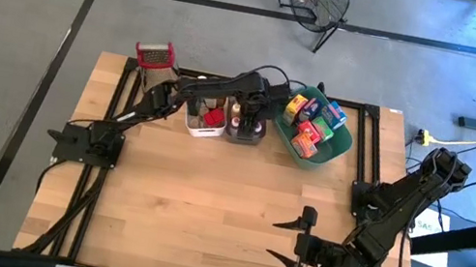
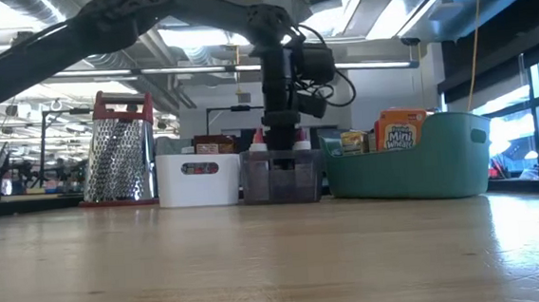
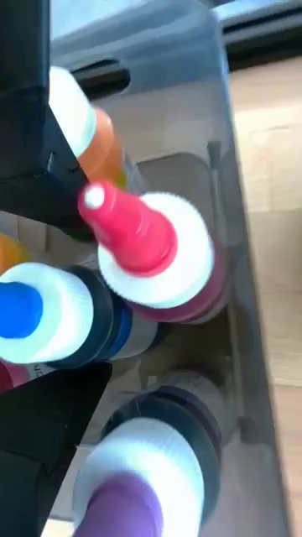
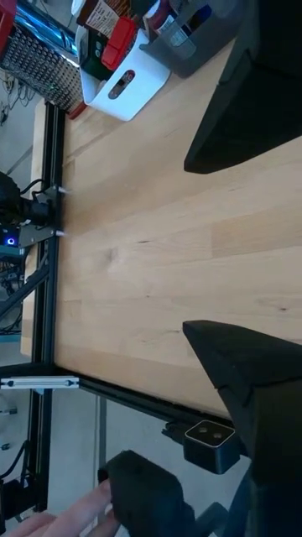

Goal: Pick & Place Kitchen Items
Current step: Return to Home Position

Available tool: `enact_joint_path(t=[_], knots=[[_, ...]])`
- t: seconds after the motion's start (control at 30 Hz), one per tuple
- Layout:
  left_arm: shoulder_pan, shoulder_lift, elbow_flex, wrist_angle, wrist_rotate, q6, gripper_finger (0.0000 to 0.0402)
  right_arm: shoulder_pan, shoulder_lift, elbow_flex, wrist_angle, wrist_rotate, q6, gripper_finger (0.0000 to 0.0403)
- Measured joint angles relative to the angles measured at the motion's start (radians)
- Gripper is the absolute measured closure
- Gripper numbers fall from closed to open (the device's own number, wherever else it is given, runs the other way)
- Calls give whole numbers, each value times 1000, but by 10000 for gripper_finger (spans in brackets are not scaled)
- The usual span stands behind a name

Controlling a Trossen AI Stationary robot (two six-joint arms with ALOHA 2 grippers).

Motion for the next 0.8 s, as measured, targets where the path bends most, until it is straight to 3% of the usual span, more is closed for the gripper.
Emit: enact_joint_path(t=[0.37,0.8], knots=[[-16,-27,3,-62,17,-3,150,0,0,0,0,-9,3,98],[-104,-217,3,-117,-219,121,151,0,0,0,-23,-8,12,98]])
